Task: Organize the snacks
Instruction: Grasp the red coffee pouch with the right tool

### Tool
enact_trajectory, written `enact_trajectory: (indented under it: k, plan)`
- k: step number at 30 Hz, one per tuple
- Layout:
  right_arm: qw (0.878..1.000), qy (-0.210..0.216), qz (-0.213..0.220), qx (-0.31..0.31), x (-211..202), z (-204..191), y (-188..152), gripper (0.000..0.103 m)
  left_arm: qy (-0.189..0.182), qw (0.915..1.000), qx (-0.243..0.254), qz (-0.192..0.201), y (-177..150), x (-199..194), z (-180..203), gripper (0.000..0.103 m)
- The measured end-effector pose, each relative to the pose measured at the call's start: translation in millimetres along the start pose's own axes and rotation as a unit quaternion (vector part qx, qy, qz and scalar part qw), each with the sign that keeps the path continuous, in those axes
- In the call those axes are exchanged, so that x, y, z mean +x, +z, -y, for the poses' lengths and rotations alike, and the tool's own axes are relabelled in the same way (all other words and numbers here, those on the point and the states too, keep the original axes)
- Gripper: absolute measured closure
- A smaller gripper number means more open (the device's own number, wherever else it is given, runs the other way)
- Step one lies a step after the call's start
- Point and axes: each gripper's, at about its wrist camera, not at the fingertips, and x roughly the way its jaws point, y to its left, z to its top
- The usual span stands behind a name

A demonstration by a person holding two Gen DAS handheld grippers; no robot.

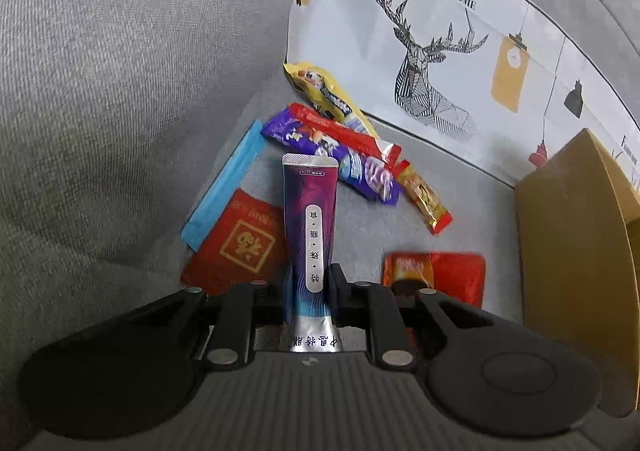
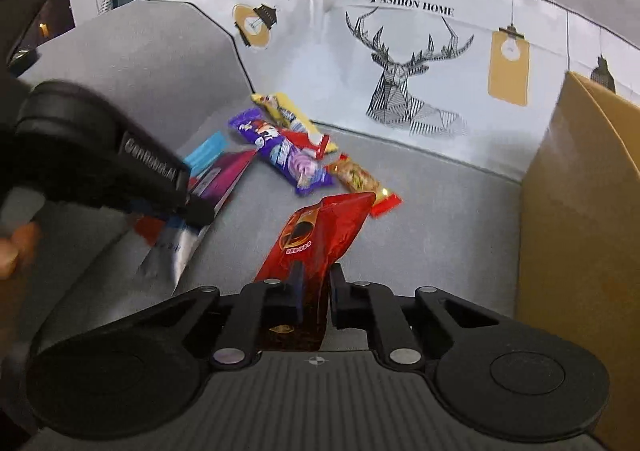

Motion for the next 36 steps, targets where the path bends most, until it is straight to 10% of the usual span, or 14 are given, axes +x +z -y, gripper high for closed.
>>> enact_trajectory:
  k: [9,14,26,30,32,36]
  plan:
    - [0.999,0.012,-0.046,-0.021,-41.8,-5.3,-14.6,0.089,-0.020,0.9974,0.052,-0.045,-9.7,9.9,19.7,0.081]
    - [0.999,0.004,-0.035,0.009,-44.4,2.1,-27.6,0.034,0.000,0.9961,0.071,-0.051,-14.7,13.9,27.3,0.080]
    - [0.997,-0.014,-0.071,-0.001,-0.4,-21.0,-40.8,0.005,0.006,0.9947,0.086,-0.055,-15.5,17.3,29.3,0.069]
    - [0.998,-0.013,-0.067,0.003,-0.8,-19.9,-39.5,0.010,0.007,0.9938,0.095,-0.057,-15.6,19.6,30.2,0.066]
    - [0.998,-0.014,-0.057,0.000,-4.9,-18.5,-36.6,0.033,0.008,0.9935,0.099,-0.057,-15.5,20.4,31.3,0.063]
    - [0.999,-0.004,-0.046,-0.009,-10.8,-16.5,-37.0,0.047,0.014,0.9926,0.107,-0.056,-16.8,21.0,36.4,0.059]
